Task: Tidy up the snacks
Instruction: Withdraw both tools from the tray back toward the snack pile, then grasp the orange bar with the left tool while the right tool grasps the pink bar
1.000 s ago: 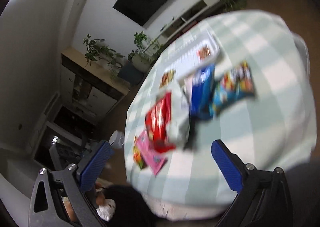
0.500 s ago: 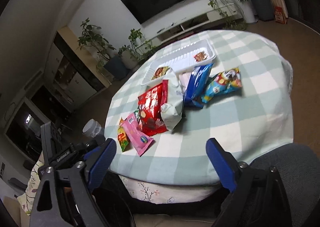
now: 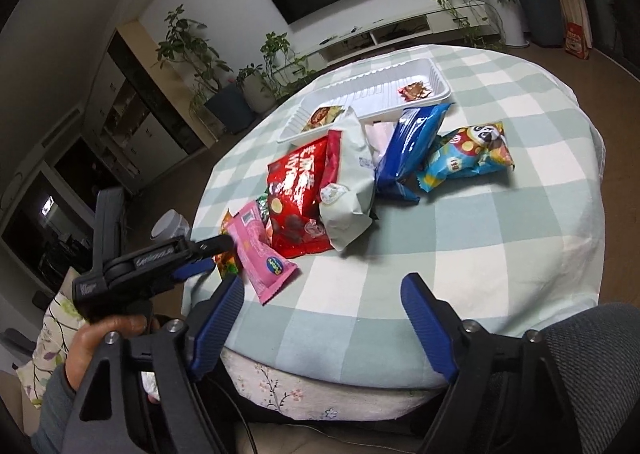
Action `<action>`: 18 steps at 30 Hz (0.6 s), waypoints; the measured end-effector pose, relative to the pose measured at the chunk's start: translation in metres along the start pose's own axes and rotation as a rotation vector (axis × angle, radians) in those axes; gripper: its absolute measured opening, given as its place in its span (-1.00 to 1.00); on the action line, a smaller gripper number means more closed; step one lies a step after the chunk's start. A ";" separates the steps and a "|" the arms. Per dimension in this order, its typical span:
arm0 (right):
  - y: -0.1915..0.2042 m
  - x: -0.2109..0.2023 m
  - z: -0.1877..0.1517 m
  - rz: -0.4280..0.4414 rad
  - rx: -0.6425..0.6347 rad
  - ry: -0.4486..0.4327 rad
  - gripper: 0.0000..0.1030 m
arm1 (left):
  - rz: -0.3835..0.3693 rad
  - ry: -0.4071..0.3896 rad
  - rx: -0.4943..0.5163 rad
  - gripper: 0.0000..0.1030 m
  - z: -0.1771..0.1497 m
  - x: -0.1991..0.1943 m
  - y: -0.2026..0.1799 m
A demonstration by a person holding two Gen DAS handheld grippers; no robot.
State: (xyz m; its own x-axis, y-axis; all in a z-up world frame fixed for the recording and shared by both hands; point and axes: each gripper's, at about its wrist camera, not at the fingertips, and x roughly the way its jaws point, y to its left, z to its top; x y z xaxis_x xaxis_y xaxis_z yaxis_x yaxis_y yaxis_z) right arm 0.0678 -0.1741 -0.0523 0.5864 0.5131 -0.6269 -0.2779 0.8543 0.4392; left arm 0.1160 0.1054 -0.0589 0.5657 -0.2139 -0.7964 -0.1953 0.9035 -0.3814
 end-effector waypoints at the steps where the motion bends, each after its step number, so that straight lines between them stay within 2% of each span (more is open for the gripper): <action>1: 0.001 0.000 -0.001 -0.003 -0.009 0.001 0.60 | 0.008 0.002 0.008 0.32 0.003 0.003 -0.001; 2: 0.003 0.001 -0.002 -0.008 -0.025 0.002 0.60 | 0.014 0.005 0.013 0.29 0.006 0.006 -0.002; 7: 0.007 0.003 -0.005 -0.017 -0.052 0.008 0.57 | 0.046 0.015 0.041 -0.10 0.016 0.013 0.002; 12: 0.014 0.003 -0.004 -0.023 -0.081 0.004 0.57 | 0.091 0.038 0.144 -0.17 0.009 0.016 -0.011; 15: 0.022 0.003 -0.005 -0.027 -0.106 0.006 0.57 | 0.156 0.065 0.244 -0.17 0.007 0.023 -0.025; 18: 0.029 0.005 -0.006 -0.032 -0.128 0.015 0.57 | 0.162 0.066 0.262 -0.18 0.005 0.023 -0.026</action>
State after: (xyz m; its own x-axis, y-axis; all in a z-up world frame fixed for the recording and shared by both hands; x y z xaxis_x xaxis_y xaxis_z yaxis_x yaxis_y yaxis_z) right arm 0.0586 -0.1465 -0.0470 0.5851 0.4859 -0.6493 -0.3549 0.8733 0.3337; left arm 0.1385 0.0786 -0.0651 0.4889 -0.0757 -0.8690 -0.0604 0.9909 -0.1202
